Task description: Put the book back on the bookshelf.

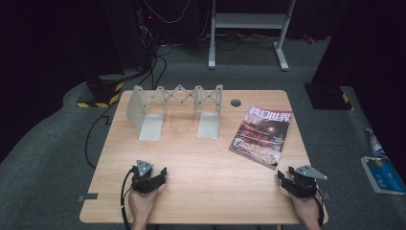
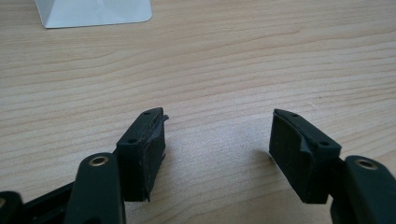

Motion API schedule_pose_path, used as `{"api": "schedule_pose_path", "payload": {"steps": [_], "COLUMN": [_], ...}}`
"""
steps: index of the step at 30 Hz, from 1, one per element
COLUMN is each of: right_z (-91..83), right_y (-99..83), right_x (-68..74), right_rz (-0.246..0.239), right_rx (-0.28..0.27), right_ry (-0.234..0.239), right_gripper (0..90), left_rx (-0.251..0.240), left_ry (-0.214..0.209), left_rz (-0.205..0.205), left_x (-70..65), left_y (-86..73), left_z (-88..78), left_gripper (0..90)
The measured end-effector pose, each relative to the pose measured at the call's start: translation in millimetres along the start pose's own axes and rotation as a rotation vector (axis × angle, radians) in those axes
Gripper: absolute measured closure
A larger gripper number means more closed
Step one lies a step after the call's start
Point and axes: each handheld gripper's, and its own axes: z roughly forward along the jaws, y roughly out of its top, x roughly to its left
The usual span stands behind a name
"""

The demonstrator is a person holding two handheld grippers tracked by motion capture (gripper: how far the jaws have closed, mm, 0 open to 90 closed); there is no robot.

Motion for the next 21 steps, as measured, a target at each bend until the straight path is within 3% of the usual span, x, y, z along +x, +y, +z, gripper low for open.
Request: {"api": "schedule_pose_path", "payload": {"steps": [21], "right_z": [0.0], "right_y": [1.2], "right_x": [-1.0], "right_rz": [-0.014], "right_rx": [0.008], "right_ry": [0.008], "right_gripper": [48.3], "left_rx": [0.003], "left_ry": [-0.009], "left_rz": [0.009], "left_x": [1.0], "left_y": [1.0], "left_z": [0.8], "left_gripper": [35.5]}}
